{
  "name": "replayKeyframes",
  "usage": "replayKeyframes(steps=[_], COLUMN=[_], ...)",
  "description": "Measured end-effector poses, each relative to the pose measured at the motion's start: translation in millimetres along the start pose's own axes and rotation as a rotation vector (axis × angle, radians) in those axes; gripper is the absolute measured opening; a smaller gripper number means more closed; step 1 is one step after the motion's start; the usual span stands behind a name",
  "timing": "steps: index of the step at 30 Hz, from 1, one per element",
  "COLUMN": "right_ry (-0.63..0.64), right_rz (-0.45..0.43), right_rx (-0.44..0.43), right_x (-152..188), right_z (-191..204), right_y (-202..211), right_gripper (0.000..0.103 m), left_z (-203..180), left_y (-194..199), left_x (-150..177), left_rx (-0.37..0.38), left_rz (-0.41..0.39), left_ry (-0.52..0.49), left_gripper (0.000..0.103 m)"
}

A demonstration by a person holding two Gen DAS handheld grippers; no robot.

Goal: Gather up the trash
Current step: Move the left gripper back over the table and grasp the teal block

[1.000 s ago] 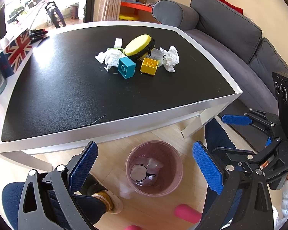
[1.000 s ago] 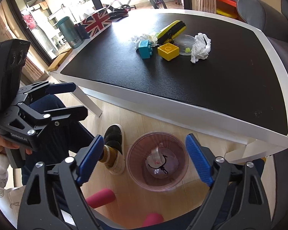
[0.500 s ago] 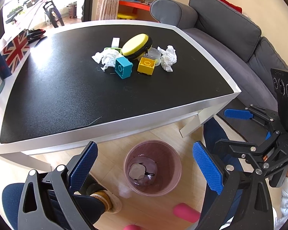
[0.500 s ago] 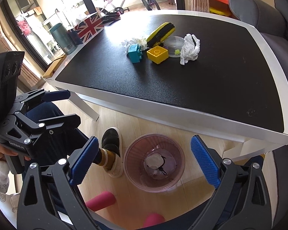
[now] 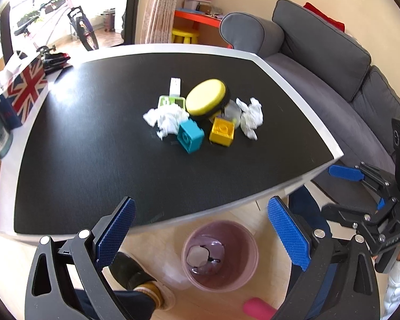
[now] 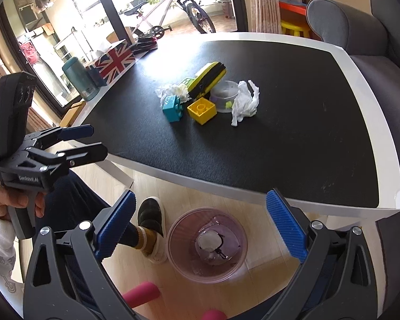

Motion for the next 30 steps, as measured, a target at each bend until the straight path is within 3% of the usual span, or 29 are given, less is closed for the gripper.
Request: replayKeyframes(steps=[12, 23, 25, 29, 30], right_ry=[-0.009, -0.032, -0.035, -0.039, -0.039], right_rz=[-0.007, 0.008, 0.011, 0.017, 0.018], right_rx=[-0.002, 0.001, 0.002, -0.001, -0.001], right_x=[-15, -11, -9, -9, -9], right_z=[-8, -20, -22, -24, -24], right_y=[-9, -17, -18, -21, -22], right_gripper=[0.097, 0.097, 0.097, 0.097, 0.097], left_z=[13, 25, 24, 22, 22], left_y=[-42, -95, -99, -104, -104], left_x=[-52, -55, -54, -55, -55], left_rx=[-0.014, -0.024, -0.02, -0.008, -0.008], left_rz=[0.037, 0.107, 0.114, 0.119, 0.117], left_ry=[0.053, 0.162, 0.17, 0.185, 0.185], left_gripper=[0.095, 0.094, 0.079, 0.064, 0.056])
Point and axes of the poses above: each gripper's, at about its wrist camera, not at the fingertips, and y roughly against the way its jaws point, z to its left, x to its underside, the point moved 10 cm from there along -y, roughly the way its jaws point, and after that the axes turned 5 degrees about -x, right-handed, at the moved point
